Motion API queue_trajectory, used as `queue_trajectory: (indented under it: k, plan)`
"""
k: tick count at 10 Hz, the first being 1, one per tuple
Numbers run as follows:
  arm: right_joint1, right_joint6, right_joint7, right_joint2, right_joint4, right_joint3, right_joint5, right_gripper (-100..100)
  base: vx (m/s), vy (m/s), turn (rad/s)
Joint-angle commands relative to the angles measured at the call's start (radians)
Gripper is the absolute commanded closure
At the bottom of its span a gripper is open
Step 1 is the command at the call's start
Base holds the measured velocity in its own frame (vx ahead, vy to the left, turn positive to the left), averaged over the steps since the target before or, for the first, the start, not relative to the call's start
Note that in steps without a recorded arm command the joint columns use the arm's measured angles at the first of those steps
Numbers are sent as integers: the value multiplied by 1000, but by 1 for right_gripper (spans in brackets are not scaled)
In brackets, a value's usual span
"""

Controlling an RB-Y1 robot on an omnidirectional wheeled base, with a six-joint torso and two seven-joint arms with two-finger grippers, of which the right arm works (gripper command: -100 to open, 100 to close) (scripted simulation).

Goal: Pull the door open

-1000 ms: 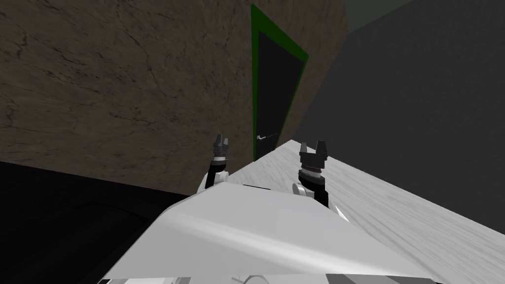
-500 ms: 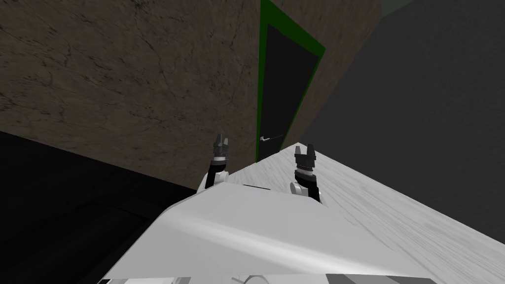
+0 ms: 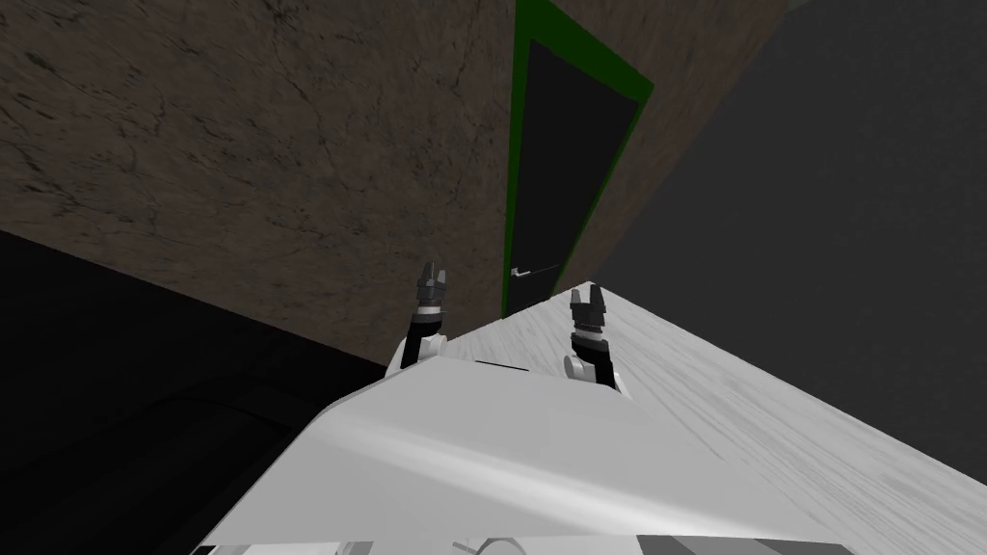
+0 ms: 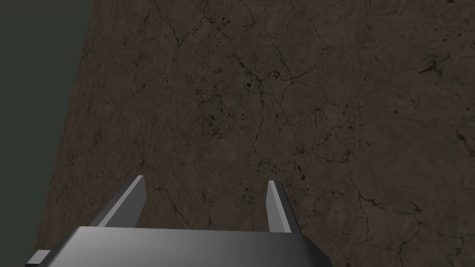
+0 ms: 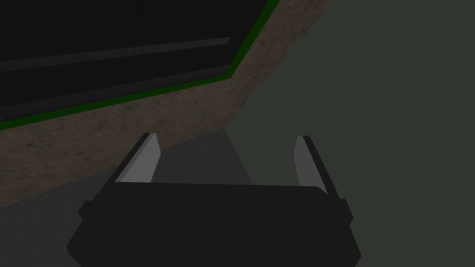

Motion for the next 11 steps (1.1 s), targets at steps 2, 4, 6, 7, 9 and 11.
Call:
queue_trajectory:
  k: [2,4,6,7,9,11]
  plan:
    - [-23,-9,-5,-5,59,-3,-2,-100,39,-36,114]
    - [-41,-14,-9,-9,104,-4,-4,-100,38,-45,102]
    - [-78,-25,-19,-17,175,-7,-7,-100,52,-52,160]
    - [-78,-25,-19,-17,200,-7,-7,-100,49,-55,82]
    - [-96,-30,-23,-22,249,-9,-9,-100,33,-48,108]
    - [-115,-35,-28,-26,298,-11,-10,-100,32,-44,107]
